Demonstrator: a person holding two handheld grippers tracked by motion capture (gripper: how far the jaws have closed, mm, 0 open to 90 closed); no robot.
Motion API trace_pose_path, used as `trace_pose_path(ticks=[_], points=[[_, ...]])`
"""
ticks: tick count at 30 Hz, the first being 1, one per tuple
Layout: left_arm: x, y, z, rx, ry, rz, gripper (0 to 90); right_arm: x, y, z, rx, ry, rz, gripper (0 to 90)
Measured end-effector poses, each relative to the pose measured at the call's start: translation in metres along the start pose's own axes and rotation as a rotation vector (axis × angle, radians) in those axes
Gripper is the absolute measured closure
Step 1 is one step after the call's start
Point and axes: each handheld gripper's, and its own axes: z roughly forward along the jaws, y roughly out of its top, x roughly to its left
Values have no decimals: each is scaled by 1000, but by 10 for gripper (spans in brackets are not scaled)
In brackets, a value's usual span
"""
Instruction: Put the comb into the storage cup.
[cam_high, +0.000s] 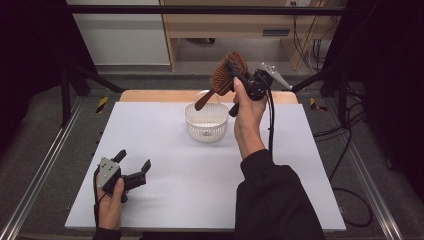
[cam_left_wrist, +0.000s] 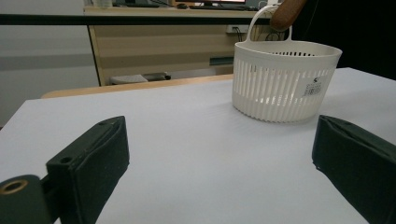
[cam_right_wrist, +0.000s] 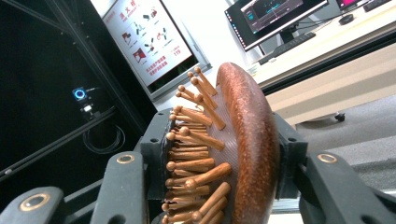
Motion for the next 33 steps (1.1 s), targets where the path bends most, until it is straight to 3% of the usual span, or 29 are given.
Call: trace_pose_path(ticks=[12, 33], points=[[0, 0, 0, -2, -1, -1, 41, -7, -4, 1, 10, -26, -25, 512], [1, 0, -1, -2, 1, 1, 32, -20, -38, 2, 67, -48, -10, 511]])
